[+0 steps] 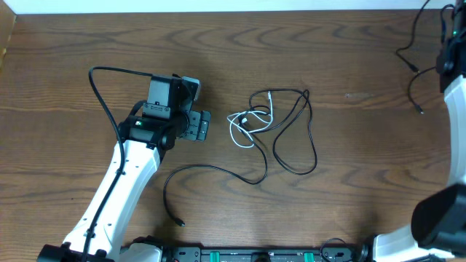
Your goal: Untangle cables
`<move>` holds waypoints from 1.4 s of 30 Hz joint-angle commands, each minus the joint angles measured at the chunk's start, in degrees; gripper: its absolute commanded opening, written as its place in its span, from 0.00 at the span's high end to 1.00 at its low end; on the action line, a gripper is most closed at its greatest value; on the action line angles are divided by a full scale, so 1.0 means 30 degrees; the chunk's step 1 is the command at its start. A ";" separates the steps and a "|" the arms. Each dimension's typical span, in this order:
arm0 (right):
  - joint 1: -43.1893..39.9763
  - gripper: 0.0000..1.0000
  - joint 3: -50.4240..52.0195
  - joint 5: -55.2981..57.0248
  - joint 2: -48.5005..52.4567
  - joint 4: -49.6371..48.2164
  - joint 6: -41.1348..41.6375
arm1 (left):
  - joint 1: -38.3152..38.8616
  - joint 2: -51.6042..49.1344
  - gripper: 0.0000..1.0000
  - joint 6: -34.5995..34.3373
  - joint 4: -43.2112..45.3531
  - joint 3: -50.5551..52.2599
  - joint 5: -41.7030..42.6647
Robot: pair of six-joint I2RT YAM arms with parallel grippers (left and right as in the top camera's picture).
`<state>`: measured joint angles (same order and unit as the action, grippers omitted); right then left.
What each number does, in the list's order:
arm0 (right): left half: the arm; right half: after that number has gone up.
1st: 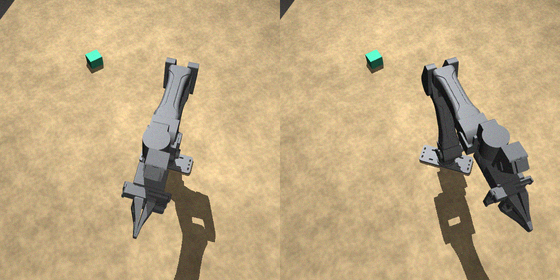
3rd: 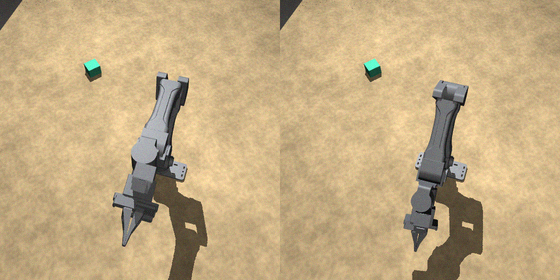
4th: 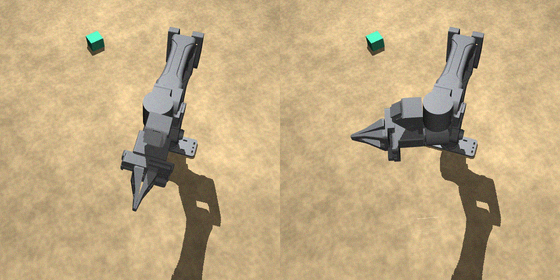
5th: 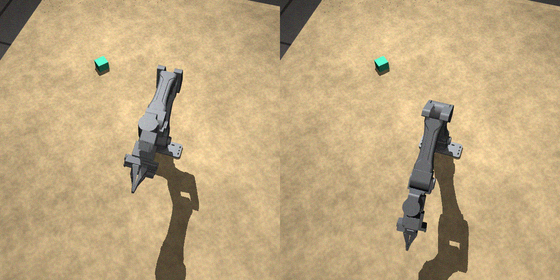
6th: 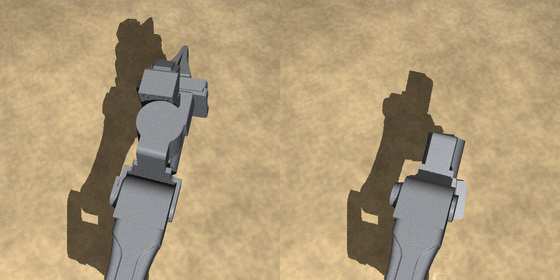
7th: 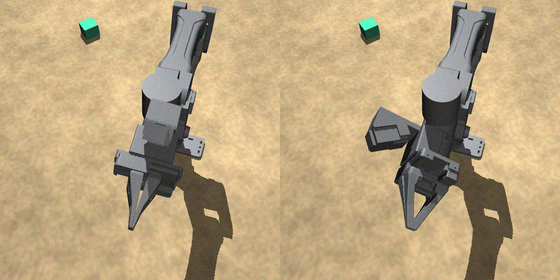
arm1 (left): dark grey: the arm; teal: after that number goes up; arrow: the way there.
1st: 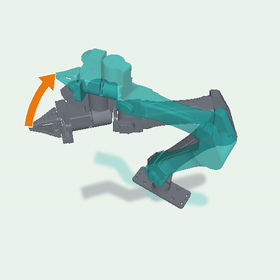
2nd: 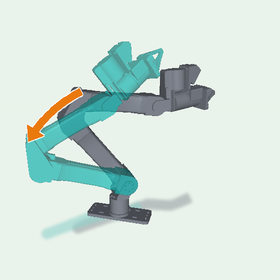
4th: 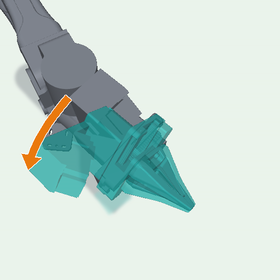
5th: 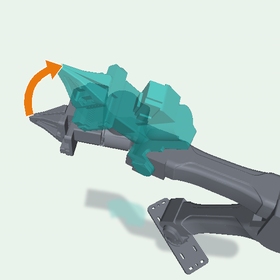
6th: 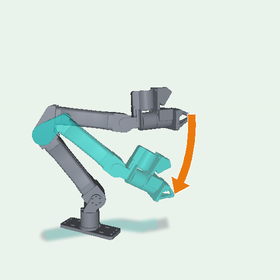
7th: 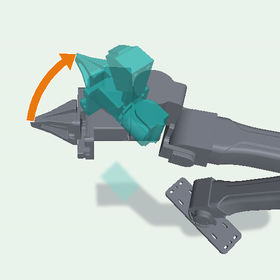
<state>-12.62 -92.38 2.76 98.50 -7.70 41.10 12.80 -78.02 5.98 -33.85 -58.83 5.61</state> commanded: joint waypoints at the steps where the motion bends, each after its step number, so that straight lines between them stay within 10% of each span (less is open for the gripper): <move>1: 0.0474 0.99 -0.0189 -0.2149 0.1530 -0.1392 0.3650 | -0.0073 -0.0073 0.13 -0.0102 -0.0007 -0.0175 -0.0240; 11: 0.1800 0.99 -0.0189 -0.2390 0.3847 -0.6142 0.7220 | -0.0080 -0.0073 0.13 -0.0102 -0.0007 -0.0175 -0.0240; 32: -0.4714 0.97 -0.0189 0.5253 0.4357 0.2667 -0.2892 | -0.0073 -0.0073 0.13 -0.0102 -0.0007 -0.0175 -0.0240; 34: -0.5442 0.81 -0.0189 0.5246 0.4590 0.3271 -0.2878 | -0.0073 -0.0073 0.13 -0.0102 0.0000 -0.0175 -0.0240; 38: -0.6608 0.07 -0.0189 0.4299 0.4991 0.4371 -0.2871 | -0.0080 -0.0073 0.13 -0.0102 -0.0007 -0.0175 -0.0240; 42: -0.7286 0.01 -0.0189 0.2470 0.5027 0.4940 -0.2871 | -0.0073 -0.0073 0.13 -0.0102 0.0000 -0.0175 -0.0240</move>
<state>-33.58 -92.42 14.57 113.12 6.81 33.45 12.80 -78.02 5.98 -33.85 -58.83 5.61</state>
